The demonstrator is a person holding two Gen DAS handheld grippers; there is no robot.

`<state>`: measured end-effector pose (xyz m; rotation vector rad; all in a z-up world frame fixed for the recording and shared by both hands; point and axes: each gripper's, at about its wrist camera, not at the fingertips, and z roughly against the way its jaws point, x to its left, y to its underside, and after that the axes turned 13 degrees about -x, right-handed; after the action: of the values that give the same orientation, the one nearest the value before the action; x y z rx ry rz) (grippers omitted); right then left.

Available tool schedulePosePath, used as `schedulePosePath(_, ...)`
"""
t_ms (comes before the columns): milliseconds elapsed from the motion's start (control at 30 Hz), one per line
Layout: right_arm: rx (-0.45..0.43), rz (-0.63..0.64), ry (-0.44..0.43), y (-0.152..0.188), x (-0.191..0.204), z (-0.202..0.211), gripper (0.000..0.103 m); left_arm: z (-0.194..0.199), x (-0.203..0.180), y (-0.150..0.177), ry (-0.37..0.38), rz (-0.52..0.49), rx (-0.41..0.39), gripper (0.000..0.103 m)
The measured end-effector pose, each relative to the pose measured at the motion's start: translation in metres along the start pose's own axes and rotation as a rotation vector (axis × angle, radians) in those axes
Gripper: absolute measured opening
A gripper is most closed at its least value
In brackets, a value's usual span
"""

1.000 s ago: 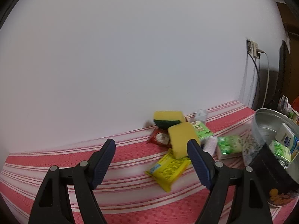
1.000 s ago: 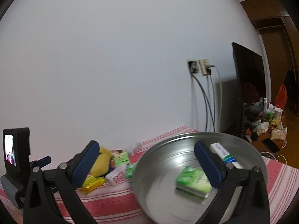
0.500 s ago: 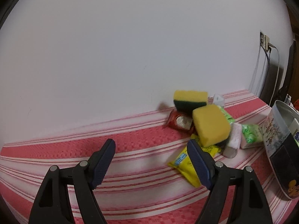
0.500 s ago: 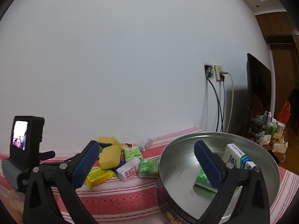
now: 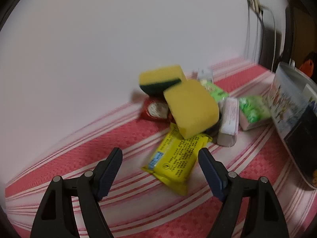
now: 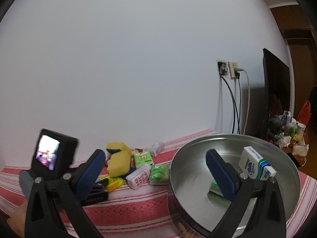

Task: Organize objects
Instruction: 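Move the left gripper back to the pile toward the yellow snack packet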

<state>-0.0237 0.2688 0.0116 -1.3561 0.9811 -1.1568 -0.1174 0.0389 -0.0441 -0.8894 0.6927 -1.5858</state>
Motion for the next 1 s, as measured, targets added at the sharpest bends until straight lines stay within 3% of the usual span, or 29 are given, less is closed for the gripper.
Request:
schedulePosePath(167,-0.001,-0.007,0.004,0.000,-0.001,0.000,0.103,-0.023,-0.006,-0.001,-0.016,-0.029,0.102,0.081)
schedulePosePath(467,0.016,-0.007,0.001,0.001,-0.001,-0.003,0.103,-0.035,0.001,-0.005,0.014,0.021,0.090,0.079)
schedulePosePath(533,0.022,-0.002,0.003,0.002,-0.001,-0.005,0.103,-0.031,0.007,-0.004,0.071,0.068,0.092,0.059)
schedulePosePath(767,0.023,0.045,0.007,0.006,0.005,-0.007,0.103,-0.005,0.030,-0.004,0.037,0.196,-0.035,0.045)
schedulePosePath(1000,0.018,0.090,0.002,0.010,0.012,-0.008,0.103,0.038,0.066,-0.001,0.032,0.317,-0.161,0.045)
